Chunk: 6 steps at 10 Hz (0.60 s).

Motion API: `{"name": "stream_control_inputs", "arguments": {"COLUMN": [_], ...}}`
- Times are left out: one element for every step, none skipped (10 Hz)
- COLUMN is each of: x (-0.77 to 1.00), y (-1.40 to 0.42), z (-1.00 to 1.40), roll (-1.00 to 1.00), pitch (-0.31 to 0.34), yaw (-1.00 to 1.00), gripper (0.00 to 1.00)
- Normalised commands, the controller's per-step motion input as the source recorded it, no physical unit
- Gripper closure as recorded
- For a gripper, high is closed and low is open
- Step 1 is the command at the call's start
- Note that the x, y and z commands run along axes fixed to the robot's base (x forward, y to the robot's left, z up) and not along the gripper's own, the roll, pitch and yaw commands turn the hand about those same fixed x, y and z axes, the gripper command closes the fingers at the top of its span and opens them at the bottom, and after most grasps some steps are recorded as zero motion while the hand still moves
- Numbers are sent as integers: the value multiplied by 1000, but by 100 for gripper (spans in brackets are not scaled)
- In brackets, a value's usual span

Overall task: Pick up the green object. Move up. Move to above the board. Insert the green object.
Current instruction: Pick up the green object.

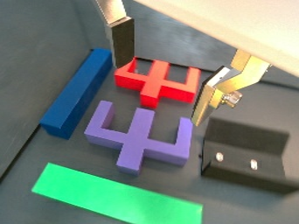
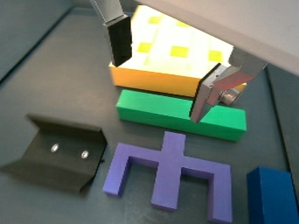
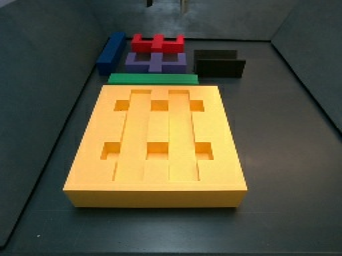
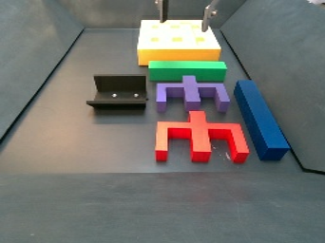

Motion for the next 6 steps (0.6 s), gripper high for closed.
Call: {"name": "stream_control_inputs", "arguments": {"x": [0, 0, 0, 0, 0, 0], "y": [-43, -46, -43, -46, -60, -74], "z": [-251, -243, -234, -220, -200, -163], "roll": [-114, -114, -120, -123, -133, -154], "pitch": [-27, -19, 0, 0, 0, 0], "yaw": [-971, -971, -966, -957, -931, -897], "gripper": [0, 0, 0, 0, 0, 0]}}
